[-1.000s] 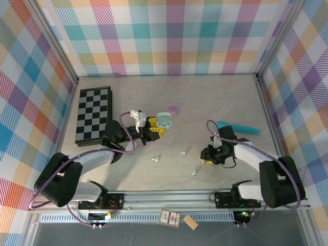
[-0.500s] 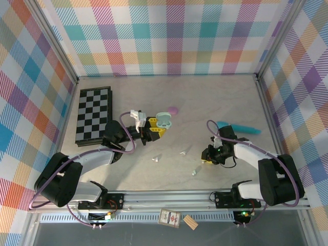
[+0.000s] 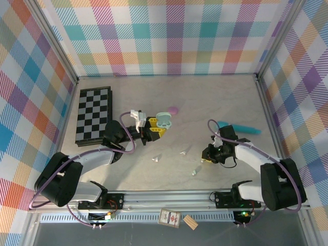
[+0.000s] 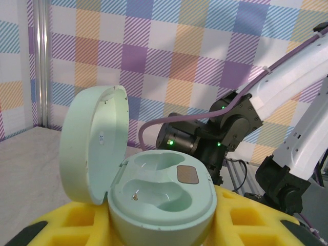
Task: Insert the wireless bluetooth earbuds into the charging case
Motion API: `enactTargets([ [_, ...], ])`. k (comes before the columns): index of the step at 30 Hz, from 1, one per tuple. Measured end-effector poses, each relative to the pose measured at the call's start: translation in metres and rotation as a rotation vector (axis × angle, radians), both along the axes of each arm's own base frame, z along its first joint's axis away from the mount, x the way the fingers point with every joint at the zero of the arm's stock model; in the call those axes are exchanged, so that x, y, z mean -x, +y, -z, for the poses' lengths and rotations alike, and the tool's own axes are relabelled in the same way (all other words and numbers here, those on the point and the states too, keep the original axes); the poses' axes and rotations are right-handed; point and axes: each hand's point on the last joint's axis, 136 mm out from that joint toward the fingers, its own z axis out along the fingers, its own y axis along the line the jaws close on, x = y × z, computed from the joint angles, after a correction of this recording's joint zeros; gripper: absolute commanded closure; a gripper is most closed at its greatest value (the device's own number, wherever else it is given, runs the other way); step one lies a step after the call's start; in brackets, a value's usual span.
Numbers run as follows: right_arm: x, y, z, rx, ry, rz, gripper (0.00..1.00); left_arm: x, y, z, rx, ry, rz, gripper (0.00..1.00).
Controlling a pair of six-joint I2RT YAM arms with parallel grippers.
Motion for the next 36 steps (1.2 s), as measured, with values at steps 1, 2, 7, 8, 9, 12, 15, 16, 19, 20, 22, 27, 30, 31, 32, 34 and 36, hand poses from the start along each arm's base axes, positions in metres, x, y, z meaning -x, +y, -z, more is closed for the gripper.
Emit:
enactTargets([
  [1, -0.001, -0.001, -0.003, 0.005, -0.011, 0.006, 0.83, -0.001, 0.0, 0.002, -0.002, 0.004, 0.0, 0.71],
  [2, -0.001, -0.002, -0.005, 0.011, -0.019, 0.01, 0.82, -0.001, -0.001, 0.003, -0.005, 0.008, 0.0, 0.71],
  [7, -0.006, -0.009, -0.017, 0.073, -0.066, 0.043, 0.81, -0.005, -0.003, 0.011, -0.015, 0.027, 0.0, 0.71],
  [8, -0.008, -0.01, -0.019, 0.086, -0.074, 0.048, 0.81, -0.005, -0.003, 0.011, -0.015, 0.028, 0.0, 0.71],
  [9, -0.01, -0.011, -0.022, 0.102, -0.087, 0.056, 0.81, -0.006, -0.004, 0.011, -0.015, 0.027, 0.001, 0.71],
  [12, -0.019, -0.015, -0.031, 0.153, -0.125, 0.072, 0.82, -0.008, -0.005, 0.011, -0.012, 0.022, 0.0, 0.71],
  [15, -0.025, -0.018, -0.034, 0.211, -0.151, 0.08, 0.82, -0.009, -0.005, 0.014, -0.012, 0.024, 0.001, 0.71],
  [16, -0.026, -0.019, -0.035, 0.231, -0.155, 0.079, 0.82, -0.01, -0.006, 0.015, -0.012, 0.027, 0.001, 0.71],
  [19, -0.03, -0.021, -0.03, 0.287, -0.15, 0.072, 0.82, -0.011, -0.006, 0.017, -0.014, 0.031, 0.001, 0.71],
  [20, -0.031, -0.021, -0.027, 0.306, -0.145, 0.068, 0.81, -0.011, -0.006, 0.017, -0.015, 0.033, 0.001, 0.71],
  [22, -0.032, -0.022, -0.021, 0.349, -0.131, 0.053, 0.81, -0.012, -0.007, 0.019, -0.017, 0.036, 0.001, 0.71],
  [27, -0.036, -0.018, -0.021, 0.412, -0.135, 0.024, 0.81, -0.014, -0.008, 0.025, -0.025, 0.053, -0.002, 0.71],
  [30, -0.041, -0.015, -0.025, 0.432, -0.157, 0.017, 0.81, -0.018, -0.009, 0.03, -0.029, 0.062, -0.009, 0.71],
  [31, -0.043, -0.014, -0.027, 0.435, -0.164, 0.015, 0.81, -0.019, -0.009, 0.032, -0.03, 0.065, -0.013, 0.71],
  [32, -0.044, -0.013, -0.029, 0.437, -0.169, 0.013, 0.81, -0.021, -0.009, 0.034, -0.031, 0.068, -0.017, 0.71],
  [34, -0.046, -0.011, -0.032, 0.436, -0.179, 0.01, 0.81, -0.024, -0.01, 0.039, -0.037, 0.074, -0.028, 0.72],
  [36, -0.048, -0.01, -0.036, 0.432, -0.185, 0.011, 0.81, -0.026, -0.011, 0.043, -0.045, 0.07, -0.039, 0.71],
])
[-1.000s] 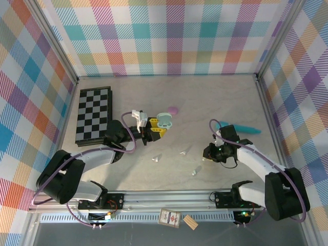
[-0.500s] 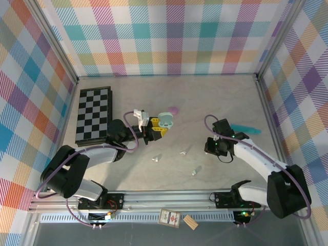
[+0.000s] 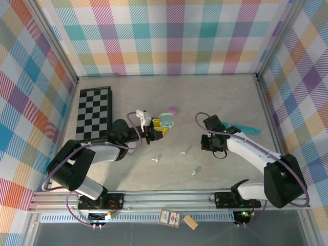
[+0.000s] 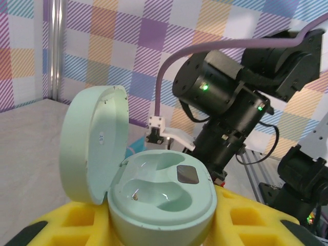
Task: Insert the wireless bluetooth earbuds into the charging case
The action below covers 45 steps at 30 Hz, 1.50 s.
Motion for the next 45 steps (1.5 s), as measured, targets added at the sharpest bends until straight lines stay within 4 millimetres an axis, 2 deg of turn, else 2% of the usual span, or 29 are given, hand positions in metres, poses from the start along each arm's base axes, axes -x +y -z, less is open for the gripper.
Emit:
enactTargets([
  [5, -0.003, 0.002, -0.005, -0.005, -0.009, 0.0, 0.8, -0.003, -0.001, 0.003, -0.01, -0.018, -0.018, 0.71],
  [15, -0.005, 0.002, 0.003, 0.041, 0.018, -0.01, 0.8, -0.005, -0.005, 0.006, -0.035, -0.048, -0.03, 0.71],
  [20, -0.006, 0.006, 0.02, 0.05, 0.063, -0.019, 0.8, -0.006, -0.006, 0.011, -0.046, -0.034, -0.03, 0.71],
  [25, -0.005, 0.018, 0.038, 0.001, 0.103, -0.04, 0.78, -0.006, -0.005, 0.011, -0.049, -0.04, -0.034, 0.71],
  [32, 0.001, 0.026, 0.048, -0.053, 0.112, -0.059, 0.72, -0.007, -0.005, 0.015, -0.061, -0.034, -0.038, 0.71],
  [38, 0.001, 0.03, 0.048, -0.077, 0.105, -0.062, 0.67, -0.007, -0.005, 0.016, -0.065, -0.027, -0.038, 0.71],
  [45, 0.002, 0.037, 0.046, -0.143, 0.082, -0.067, 0.67, -0.007, -0.005, 0.017, -0.065, -0.027, -0.038, 0.71],
])
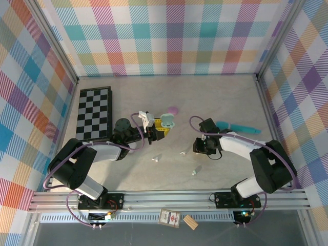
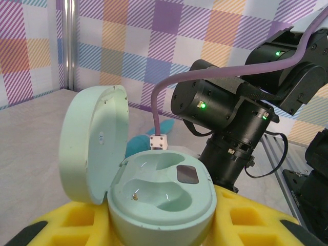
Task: Insert the wireless bluetooth earbuds into the charging case
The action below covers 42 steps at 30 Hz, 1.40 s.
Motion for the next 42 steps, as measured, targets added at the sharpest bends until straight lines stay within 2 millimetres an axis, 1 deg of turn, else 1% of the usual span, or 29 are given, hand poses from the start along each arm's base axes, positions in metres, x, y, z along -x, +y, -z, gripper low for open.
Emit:
enactTargets([
  [5, 0.003, 0.009, -0.001, -0.06, 0.006, -0.005, 0.67, 0.0, 0.0, 0.001, -0.004, 0.003, 0.0, 0.71],
  [10, 0.003, 0.016, -0.003, -0.101, 0.004, -0.013, 0.7, 0.0, 0.0, 0.001, -0.004, 0.003, 0.0, 0.71],
  [16, 0.006, 0.022, -0.003, -0.137, 0.008, -0.022, 0.71, 0.0, 0.0, 0.003, -0.01, 0.013, -0.001, 0.71],
  [25, 0.004, 0.036, -0.009, -0.221, -0.003, -0.049, 0.71, -0.001, 0.0, 0.003, -0.01, 0.012, -0.008, 0.71],
  [31, 0.004, 0.04, 0.0, -0.235, 0.018, -0.058, 0.7, -0.002, 0.001, 0.003, -0.011, 0.009, -0.01, 0.71],
  [34, 0.004, 0.041, 0.0, -0.243, 0.021, -0.059, 0.69, -0.002, 0.001, 0.003, -0.012, 0.006, -0.011, 0.71],
  [42, 0.003, 0.041, 0.001, -0.243, 0.021, -0.068, 0.77, -0.001, 0.001, 0.001, -0.012, -0.005, -0.011, 0.71],
])
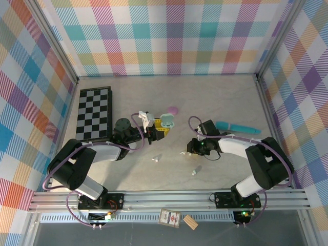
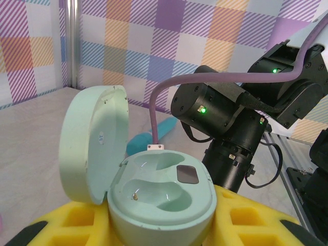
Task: Insert the wireless bluetooth earbuds into the charging case
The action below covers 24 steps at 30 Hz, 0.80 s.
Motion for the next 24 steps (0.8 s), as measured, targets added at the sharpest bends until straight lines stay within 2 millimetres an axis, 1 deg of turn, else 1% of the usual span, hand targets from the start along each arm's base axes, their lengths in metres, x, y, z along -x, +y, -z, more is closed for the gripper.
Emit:
enactTargets([
  [4, 0.0, 0.001, -0.0005, -0.002, -0.007, -0.012, 0.79, 0.0001, 0.0, -0.0001, -0.001, -0.002, 0.0, 0.71],
  [7, 0.0003, 0.0011, -0.0005, -0.003, -0.007, -0.014, 0.75, 0.0, 0.0, 0.0, -0.001, -0.002, 0.0, 0.71],
  [11, 0.0016, 0.0021, -0.0006, -0.014, -0.009, -0.017, 0.74, 0.0, 0.0, 0.0003, -0.002, 0.0, 0.0, 0.71],
  [19, 0.0033, 0.003, -0.0006, -0.032, -0.023, -0.019, 0.76, 0.0, 0.0, 0.0006, -0.003, 0.001, 0.0, 0.71],
  [22, 0.0041, 0.0032, -0.0007, -0.037, -0.025, -0.02, 0.72, -0.0001, -0.0001, 0.0005, -0.002, 0.001, 0.0, 0.71],
  [24, 0.0041, 0.0043, -0.0013, -0.044, -0.025, -0.022, 0.72, -0.0001, -0.0001, 0.0005, -0.002, 0.001, 0.0, 0.71],
])
